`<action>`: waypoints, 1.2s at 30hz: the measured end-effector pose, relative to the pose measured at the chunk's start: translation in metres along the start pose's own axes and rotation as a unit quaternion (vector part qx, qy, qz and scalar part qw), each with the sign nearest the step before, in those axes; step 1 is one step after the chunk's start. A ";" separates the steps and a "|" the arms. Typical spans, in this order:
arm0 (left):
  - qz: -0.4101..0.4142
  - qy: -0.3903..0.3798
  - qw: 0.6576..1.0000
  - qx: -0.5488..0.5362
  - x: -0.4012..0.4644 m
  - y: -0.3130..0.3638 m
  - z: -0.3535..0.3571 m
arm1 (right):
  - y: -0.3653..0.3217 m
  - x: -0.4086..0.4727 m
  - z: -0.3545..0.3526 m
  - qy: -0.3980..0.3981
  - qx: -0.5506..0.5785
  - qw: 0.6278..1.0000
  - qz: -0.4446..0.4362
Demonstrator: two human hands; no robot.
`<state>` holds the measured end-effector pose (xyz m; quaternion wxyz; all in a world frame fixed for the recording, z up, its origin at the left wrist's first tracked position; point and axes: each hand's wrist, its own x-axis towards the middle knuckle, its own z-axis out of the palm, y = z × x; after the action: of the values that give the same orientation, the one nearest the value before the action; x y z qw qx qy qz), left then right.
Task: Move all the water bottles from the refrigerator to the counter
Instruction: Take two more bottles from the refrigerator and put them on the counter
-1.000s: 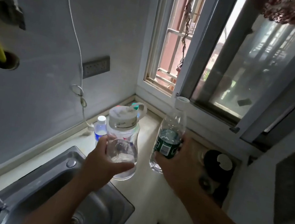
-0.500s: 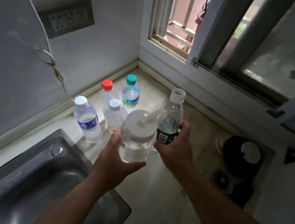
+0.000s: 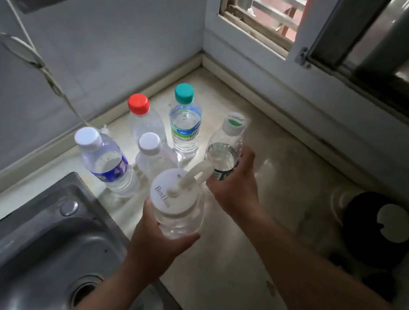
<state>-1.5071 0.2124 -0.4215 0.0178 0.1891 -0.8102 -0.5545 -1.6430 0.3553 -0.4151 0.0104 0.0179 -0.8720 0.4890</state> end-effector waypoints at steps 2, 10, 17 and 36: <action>-0.007 -0.005 1.000 0.001 0.000 -0.005 -0.002 | 0.004 0.006 0.011 -0.011 0.005 1.000 -0.020; -0.052 -0.002 0.999 0.003 -0.010 -0.027 -0.023 | 0.010 0.014 0.033 -0.030 -0.004 0.997 -0.073; -0.049 0.035 0.997 0.037 -0.005 -0.033 -0.042 | 0.010 0.016 0.042 -0.018 -0.012 0.995 -0.102; -0.042 0.084 0.992 0.081 0.003 -0.043 -0.048 | 0.004 -0.011 0.024 -0.060 -0.017 0.997 -0.037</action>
<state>-1.4868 0.1555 -0.4424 0.0467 0.2697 -0.8396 -0.4692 -1.6326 0.3370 -0.4312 -0.0237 0.0794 -0.8781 0.4713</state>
